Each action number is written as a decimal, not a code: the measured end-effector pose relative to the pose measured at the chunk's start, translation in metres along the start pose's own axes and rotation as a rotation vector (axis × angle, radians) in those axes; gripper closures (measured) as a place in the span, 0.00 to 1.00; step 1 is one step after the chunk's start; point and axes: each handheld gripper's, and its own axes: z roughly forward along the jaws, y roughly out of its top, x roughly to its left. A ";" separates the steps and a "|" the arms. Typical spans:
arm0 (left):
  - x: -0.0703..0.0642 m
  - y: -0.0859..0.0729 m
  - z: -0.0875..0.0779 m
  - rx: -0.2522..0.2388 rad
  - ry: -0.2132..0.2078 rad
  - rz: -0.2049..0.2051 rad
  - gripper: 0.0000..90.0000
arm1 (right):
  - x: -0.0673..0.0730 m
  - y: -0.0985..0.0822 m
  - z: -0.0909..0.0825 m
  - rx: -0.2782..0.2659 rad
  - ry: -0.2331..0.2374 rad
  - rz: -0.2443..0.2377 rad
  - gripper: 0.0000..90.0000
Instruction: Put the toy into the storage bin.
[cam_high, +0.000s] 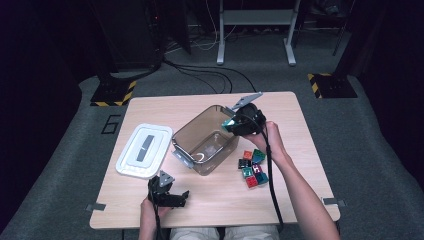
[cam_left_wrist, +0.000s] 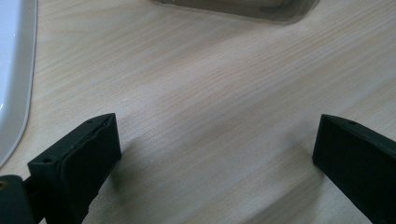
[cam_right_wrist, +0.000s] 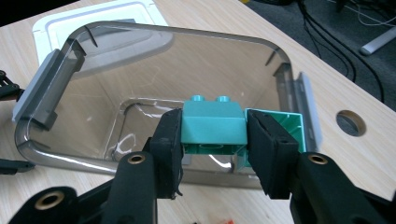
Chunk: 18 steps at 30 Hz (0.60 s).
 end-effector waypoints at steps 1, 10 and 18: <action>0.000 0.000 0.000 0.001 -0.001 0.000 0.01 | 0.001 0.001 0.003 0.002 0.003 0.005 0.63; 0.000 0.000 0.000 0.001 0.000 0.001 0.01 | 0.007 0.009 0.030 0.032 0.049 0.013 0.63; 0.000 0.000 0.000 0.001 0.000 0.000 0.01 | 0.013 0.009 0.054 0.086 0.072 0.007 0.63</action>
